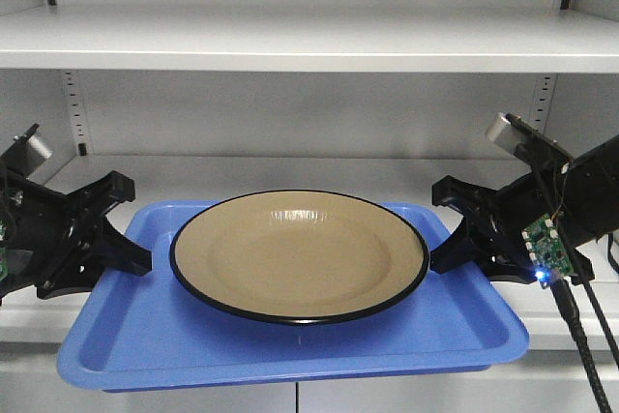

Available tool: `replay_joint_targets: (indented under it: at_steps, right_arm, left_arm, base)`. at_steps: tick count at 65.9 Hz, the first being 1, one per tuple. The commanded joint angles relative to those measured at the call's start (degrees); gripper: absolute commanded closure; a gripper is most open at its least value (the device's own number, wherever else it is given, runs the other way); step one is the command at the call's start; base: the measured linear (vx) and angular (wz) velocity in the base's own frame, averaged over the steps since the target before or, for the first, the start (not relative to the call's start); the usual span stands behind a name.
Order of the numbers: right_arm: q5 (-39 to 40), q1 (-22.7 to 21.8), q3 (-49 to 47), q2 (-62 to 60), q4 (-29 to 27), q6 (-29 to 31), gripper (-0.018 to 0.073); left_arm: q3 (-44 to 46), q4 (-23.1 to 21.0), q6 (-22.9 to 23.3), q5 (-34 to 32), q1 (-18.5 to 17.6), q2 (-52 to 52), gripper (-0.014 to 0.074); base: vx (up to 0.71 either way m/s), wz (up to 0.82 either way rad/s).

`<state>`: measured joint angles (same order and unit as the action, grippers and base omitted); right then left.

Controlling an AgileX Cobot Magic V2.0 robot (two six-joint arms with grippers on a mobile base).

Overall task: Place disk in tray to left cabinet
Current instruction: 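Carry the tray with both grippers to the white shelf cabinet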

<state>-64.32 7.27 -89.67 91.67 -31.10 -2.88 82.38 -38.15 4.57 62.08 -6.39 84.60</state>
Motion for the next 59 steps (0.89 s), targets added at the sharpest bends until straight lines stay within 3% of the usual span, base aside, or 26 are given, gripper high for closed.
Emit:
replay_joint_targets:
  at_steps: [1, 59]
  right_arm:
    - [1.94, 1.38, -2.23, -2.78, -9.67, 0.58, 0.0564]
    - [1.94, 1.38, -2.23, -2.78, -9.67, 0.58, 0.0564]
  left_arm:
    - [2.21, -10.28, 0.57, -0.98, -1.27, -2.29, 0.0596]
    - [2.21, -10.28, 0.57, -0.98, -1.27, -2.29, 0.0596]
  base:
    - [0.2, -0.1]
    - [0.12, -0.05]
